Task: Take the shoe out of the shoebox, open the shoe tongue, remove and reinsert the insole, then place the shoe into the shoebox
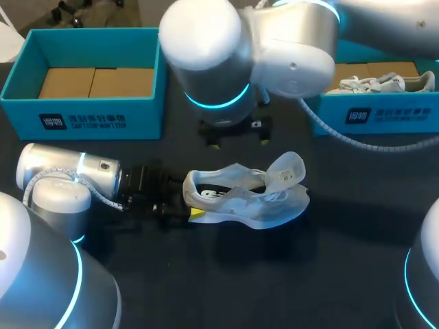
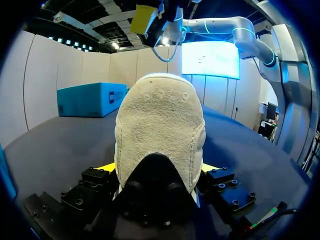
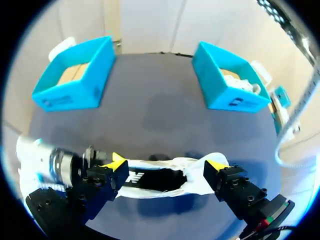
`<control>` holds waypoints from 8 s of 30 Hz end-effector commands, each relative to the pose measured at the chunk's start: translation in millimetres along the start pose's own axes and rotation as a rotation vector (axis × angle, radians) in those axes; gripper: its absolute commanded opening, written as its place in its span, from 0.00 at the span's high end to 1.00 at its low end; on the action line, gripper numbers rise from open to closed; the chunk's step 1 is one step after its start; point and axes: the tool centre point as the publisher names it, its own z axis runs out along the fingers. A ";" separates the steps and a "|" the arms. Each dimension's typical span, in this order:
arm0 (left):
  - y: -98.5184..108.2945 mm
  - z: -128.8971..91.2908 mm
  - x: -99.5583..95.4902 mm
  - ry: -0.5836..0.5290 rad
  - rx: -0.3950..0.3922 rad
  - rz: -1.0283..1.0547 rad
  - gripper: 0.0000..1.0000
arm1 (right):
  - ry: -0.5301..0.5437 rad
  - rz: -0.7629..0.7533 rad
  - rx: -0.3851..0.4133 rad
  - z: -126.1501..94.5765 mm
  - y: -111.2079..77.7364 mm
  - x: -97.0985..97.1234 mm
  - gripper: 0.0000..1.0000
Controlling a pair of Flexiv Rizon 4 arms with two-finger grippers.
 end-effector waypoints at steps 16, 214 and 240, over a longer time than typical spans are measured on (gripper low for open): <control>0.8 0.4 1.6 -0.002 -0.001 0.000 1.00 | 0.265 -0.808 0.207 -3.1 -9.5 26.3 0.00; 0.8 0.4 1.6 -0.002 -0.001 0.000 1.00 | 0.480 -1.163 0.177 124.6 -74.7 37.0 0.22; 0.8 0.4 1.6 -0.002 -0.001 0.000 1.00 | 0.523 -1.184 0.237 161.1 -94.2 53.6 0.22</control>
